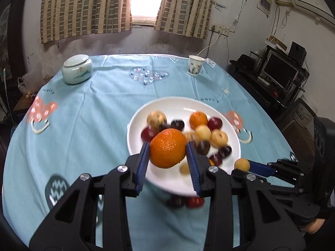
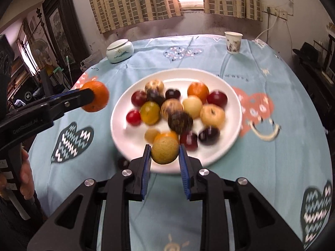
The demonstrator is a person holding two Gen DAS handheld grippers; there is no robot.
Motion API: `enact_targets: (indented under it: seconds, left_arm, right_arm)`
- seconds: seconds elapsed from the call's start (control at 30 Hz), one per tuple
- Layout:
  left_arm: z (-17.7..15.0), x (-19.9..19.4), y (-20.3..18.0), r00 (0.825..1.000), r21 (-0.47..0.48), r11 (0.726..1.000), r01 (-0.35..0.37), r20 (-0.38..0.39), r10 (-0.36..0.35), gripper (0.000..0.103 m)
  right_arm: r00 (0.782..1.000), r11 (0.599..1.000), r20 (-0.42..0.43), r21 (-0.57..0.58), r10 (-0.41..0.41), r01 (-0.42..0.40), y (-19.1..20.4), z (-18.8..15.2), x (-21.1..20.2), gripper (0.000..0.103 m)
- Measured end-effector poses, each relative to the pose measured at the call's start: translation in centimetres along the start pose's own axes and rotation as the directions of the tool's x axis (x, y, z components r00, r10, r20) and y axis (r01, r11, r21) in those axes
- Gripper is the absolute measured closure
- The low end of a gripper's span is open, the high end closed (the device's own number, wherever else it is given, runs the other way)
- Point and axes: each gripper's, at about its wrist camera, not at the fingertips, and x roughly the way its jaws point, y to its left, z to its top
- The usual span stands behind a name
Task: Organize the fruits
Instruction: 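Carry the pear and orange onto the plate and open both tools, then move both open tools back toward the last two fruits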
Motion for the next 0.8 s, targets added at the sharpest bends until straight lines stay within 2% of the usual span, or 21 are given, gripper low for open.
enact_targets:
  seconds: [0.17, 0.3, 0.47, 0.5, 0.53, 0.57, 0.6, 0.63, 0.67, 0.8]
  left_arm:
    - [3.1, 5.1, 0.7, 0.999, -0.037, 0.999, -0.007, -0.052, 0.005, 0.067]
    - [2.5, 7.1, 1.3, 0.996, -0.036, 0.999, -0.004, -0.093, 0.001, 0.067]
    - [1.9, 8.5, 1.7, 0.992, -0.049, 0.999, -0.009, -0.127, 0.003, 0.066]
    - [2.0, 8.5, 1.7, 0.992, -0.045, 0.999, -0.016, -0.126, 0.010, 0.066]
    - [2.0, 8.4, 1.7, 0.993, -0.044, 0.999, -0.021, -0.120, 0.016, 0.065]
    - [2.1, 8.0, 1.7, 0.995, -0.046, 0.999, -0.021, -0.102, 0.016, 0.060]
    - [2.3, 7.6, 1.6, 0.996, -0.046, 0.999, -0.022, -0.090, 0.018, 0.053]
    - [2.5, 7.0, 1.6, 0.997, -0.043, 0.999, -0.032, -0.068, 0.029, 0.037]
    - [2.6, 6.5, 1.5, 0.998, -0.039, 0.998, -0.044, -0.047, 0.042, 0.032]
    - [2.7, 4.1, 1.4, 0.999, -0.030, 0.998, -0.053, -0.014, 0.052, 0.031]
  right_arm:
    - [0.999, 0.999, -0.001, 0.001, -0.046, 0.046, -0.9, 4.2, 3.7, 0.076]
    - [0.997, 0.998, -0.050, 0.009, -0.055, 0.056, -1.9, 4.1, 5.7, 0.076]
    - [0.996, 0.997, -0.048, 0.029, -0.069, 0.070, -2.7, 3.8, 6.4, 0.076]
    - [0.996, 0.997, -0.047, 0.026, -0.075, 0.076, -2.7, 3.9, 6.5, 0.073]
    - [0.995, 0.996, -0.050, 0.019, -0.090, 0.091, -2.6, 3.9, 6.5, 0.063]
    - [0.992, 0.993, -0.047, 0.011, -0.114, 0.114, -2.5, 3.9, 6.4, 0.036]
    - [0.990, 0.990, -0.019, 0.001, -0.143, 0.143, -2.4, 3.8, 6.0, 0.029]
    - [0.987, 0.987, 0.006, -0.010, -0.158, 0.158, -2.2, 3.8, 5.6, 0.029]
    - [0.987, 0.987, 0.011, -0.017, -0.159, 0.159, -2.2, 3.9, 5.3, 0.029]
    - [0.988, 0.989, 0.040, 0.000, -0.147, 0.147, -2.0, 3.8, 2.7, 0.029]
